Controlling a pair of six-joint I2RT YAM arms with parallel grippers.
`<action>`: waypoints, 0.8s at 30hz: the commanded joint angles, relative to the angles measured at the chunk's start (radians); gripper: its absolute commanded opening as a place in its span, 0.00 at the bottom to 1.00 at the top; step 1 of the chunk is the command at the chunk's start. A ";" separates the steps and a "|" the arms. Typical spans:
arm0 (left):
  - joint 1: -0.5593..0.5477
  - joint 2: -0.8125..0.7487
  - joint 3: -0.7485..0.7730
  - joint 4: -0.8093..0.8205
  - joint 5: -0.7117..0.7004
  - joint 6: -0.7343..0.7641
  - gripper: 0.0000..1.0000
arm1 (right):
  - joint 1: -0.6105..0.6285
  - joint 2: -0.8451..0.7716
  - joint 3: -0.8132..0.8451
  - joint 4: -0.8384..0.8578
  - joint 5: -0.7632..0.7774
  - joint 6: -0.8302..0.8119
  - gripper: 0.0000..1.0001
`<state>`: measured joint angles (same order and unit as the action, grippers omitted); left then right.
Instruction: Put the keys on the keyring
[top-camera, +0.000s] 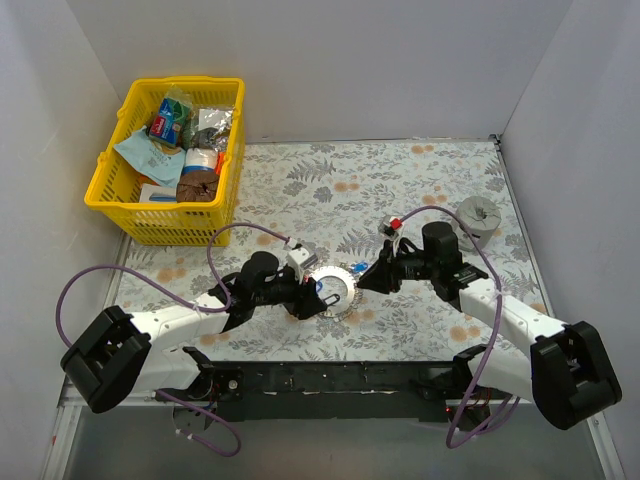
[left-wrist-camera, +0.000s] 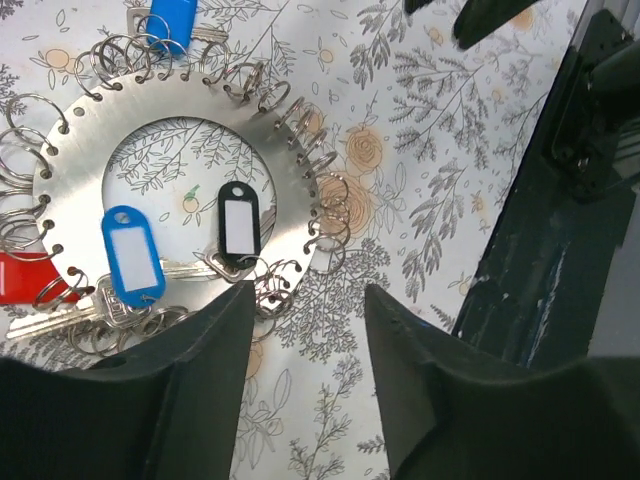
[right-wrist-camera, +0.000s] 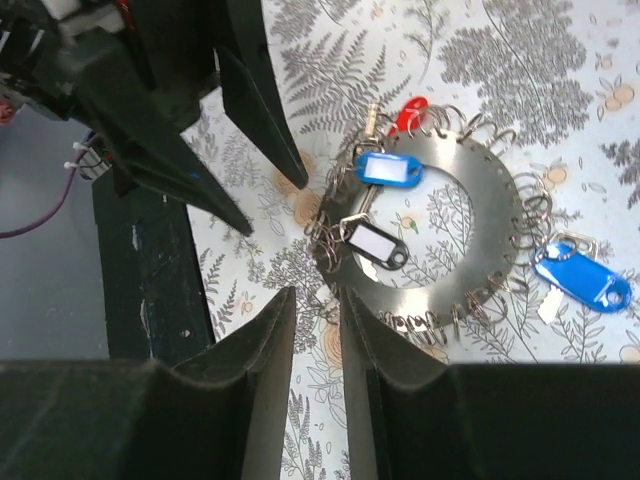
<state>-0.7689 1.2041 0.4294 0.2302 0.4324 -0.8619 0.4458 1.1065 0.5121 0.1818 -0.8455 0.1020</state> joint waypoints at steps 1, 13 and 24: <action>-0.004 -0.011 0.037 -0.011 -0.040 0.008 0.52 | 0.027 0.049 0.006 -0.001 0.107 0.022 0.31; -0.001 -0.046 0.081 -0.054 -0.345 -0.112 0.97 | 0.159 0.256 0.175 -0.091 0.299 -0.002 0.01; 0.097 0.001 0.094 -0.062 -0.278 -0.227 0.98 | 0.232 0.437 0.267 -0.180 0.459 -0.012 0.01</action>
<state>-0.7273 1.1877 0.4892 0.1715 0.0925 -1.0245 0.6586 1.5116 0.7296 0.0463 -0.4709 0.1081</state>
